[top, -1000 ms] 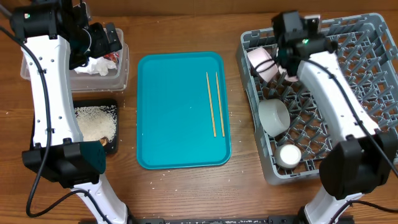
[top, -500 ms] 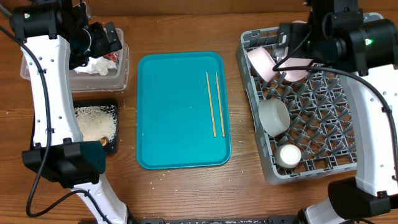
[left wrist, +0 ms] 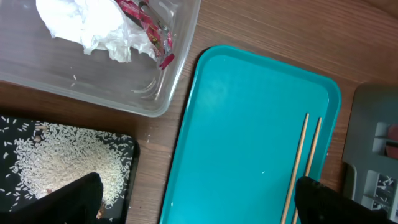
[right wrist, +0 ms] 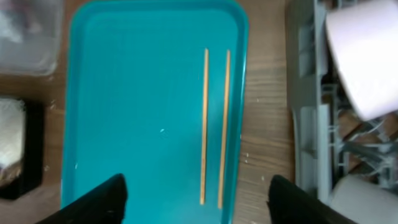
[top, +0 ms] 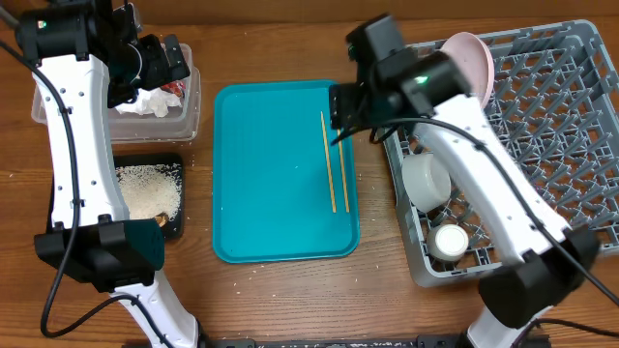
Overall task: Sort waste into correct bins and load items into the dishwasher
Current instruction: 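Withdraw right gripper from the rack toward the chopsticks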
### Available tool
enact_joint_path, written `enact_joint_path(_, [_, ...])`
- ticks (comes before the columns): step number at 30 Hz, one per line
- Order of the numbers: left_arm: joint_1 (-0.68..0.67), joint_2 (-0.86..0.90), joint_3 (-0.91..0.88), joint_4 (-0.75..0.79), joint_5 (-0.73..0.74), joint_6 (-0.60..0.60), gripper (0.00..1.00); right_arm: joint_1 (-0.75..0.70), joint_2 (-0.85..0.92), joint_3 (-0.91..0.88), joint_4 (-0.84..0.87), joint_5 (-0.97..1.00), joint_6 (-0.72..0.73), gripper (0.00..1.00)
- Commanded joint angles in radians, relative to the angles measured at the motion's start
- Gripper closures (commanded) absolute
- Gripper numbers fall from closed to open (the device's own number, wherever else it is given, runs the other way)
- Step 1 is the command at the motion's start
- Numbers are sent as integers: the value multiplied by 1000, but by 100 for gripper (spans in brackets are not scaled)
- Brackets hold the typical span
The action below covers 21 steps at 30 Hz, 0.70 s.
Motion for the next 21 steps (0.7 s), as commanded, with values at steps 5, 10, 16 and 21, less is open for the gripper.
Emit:
enact_joint_path(5, [5, -6, 12, 2, -7, 16, 0, 8, 12, -263, 228, -29, 69, 44])
enact_joint_path(10, [5, -6, 12, 2, -7, 16, 0, 52, 28, -415, 393, -36, 75, 47])
enact_joint_path(16, [5, -6, 12, 2, -7, 16, 0, 104, 142, -441, 473, -28, 93, 53])
enact_joint_path(21, [5, -6, 12, 2, -7, 16, 0, 124, 206, -441, 480, 55, 123, 57])
